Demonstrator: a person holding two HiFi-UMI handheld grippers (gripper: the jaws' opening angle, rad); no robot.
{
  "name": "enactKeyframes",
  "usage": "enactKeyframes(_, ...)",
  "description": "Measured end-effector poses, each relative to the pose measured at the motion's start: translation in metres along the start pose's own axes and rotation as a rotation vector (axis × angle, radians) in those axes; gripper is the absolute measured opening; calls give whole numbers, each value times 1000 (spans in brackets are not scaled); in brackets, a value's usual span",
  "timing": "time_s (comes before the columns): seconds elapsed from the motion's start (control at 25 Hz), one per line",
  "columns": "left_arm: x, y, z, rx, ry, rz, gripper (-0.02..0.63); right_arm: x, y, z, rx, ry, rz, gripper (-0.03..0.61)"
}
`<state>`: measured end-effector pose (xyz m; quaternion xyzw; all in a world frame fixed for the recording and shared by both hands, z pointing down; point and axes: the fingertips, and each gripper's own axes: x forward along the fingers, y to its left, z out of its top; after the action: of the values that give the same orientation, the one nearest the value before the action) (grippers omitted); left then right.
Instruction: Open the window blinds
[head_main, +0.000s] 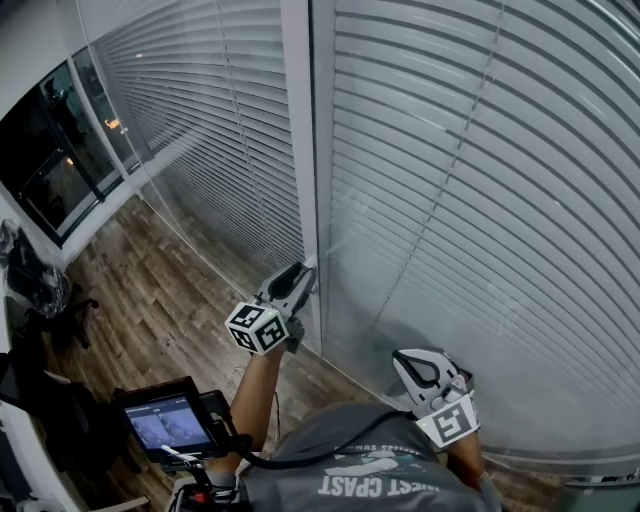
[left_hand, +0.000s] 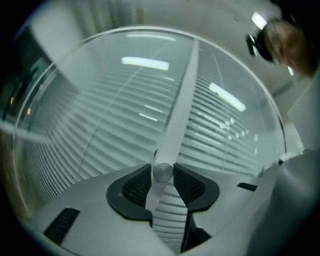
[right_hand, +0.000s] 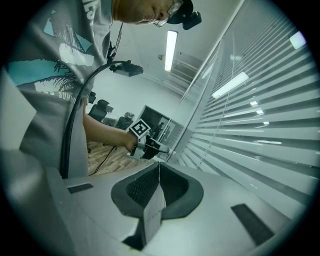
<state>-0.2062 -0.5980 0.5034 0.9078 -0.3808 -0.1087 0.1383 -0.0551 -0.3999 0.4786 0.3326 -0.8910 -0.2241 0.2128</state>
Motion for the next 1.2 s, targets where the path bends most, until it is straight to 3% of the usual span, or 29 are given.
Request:
enactKeyframes(0.04,0,1,0,-114,-30,-27,130,-1,0,1,0,1,-1,3)
enactKeyframes(0.12,0,2,-1,-222,-63,-48,132,-3,0,1,1,0,-3,3)
enactKeyframes(0.28,3,0,-1,-215,-73,-20,129,-3,0,1,6,0,0,2)
enactKeyframes(0.4,4,0,-2,-130,-45,-5,127,-2,1,0,11,-1,3,3)
enactKeyframes(0.48,5,-3,-1,31,3,25,126,-1,1,0,12,-2,5,2)
enactKeyframes(0.56,6,-5,-2,275,72,76,126,0,1,0,11,-1,9,2)
enactKeyframes(0.6,6,-6,-4,427,113,109,126,1,2,0,10,-1,10,3)
enactKeyframes(0.72,8,-9,-12,1031,282,251,126,3,2,0,8,-9,13,3)
enactKeyframes(0.76,10,-11,-13,1187,330,285,126,3,2,0,5,-14,12,3)
enactKeyframes(0.8,12,-13,-13,1265,355,298,126,3,1,0,4,-18,11,2)
enactKeyframes(0.84,12,-14,-13,1286,357,296,126,3,1,0,5,-18,11,3)
enactKeyframes(0.96,12,-13,-14,1251,331,290,127,5,2,-2,8,-10,14,2)
enactKeyframes(1.04,11,-9,-16,1122,313,261,127,5,2,-2,5,-6,14,2)
enactKeyframes(1.12,9,-8,-15,842,251,186,127,5,3,-2,5,-5,14,3)
enactKeyframes(1.2,4,-9,-6,468,137,104,137,3,2,-2,8,-7,12,3)
